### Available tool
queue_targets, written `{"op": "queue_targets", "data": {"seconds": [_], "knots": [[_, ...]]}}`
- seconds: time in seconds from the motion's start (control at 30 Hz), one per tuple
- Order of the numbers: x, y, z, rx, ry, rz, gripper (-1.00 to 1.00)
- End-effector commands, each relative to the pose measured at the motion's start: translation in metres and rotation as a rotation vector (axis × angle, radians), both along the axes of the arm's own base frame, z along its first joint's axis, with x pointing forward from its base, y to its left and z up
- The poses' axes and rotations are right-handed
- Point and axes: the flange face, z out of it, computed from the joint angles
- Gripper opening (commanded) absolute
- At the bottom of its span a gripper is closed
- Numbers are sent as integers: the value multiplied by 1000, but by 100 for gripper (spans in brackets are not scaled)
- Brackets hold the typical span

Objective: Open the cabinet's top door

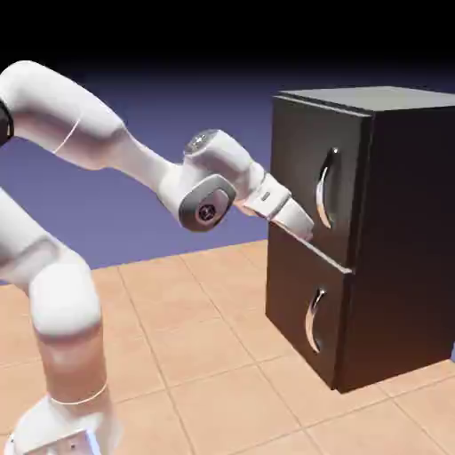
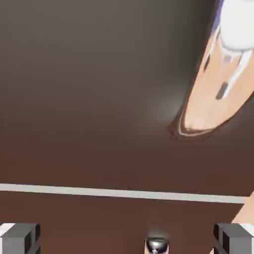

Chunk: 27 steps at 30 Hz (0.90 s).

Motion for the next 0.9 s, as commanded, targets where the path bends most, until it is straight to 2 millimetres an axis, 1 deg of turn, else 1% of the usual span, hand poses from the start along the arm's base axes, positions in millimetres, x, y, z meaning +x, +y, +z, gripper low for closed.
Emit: {"op": "queue_targets", "data": {"seconds": [0.0, 0.2, 0.43, 0.63, 0.87], "knots": [[-1, 2, 3, -38, -6, 37, 0], [-7, 15, 19, -270, -41, 249, 0], [-17, 24, 33, -552, -86, 473, 0], [-27, 27, 41, -802, -124, 644, 0], [-37, 26, 46, -1104, -165, 818, 0]]}}
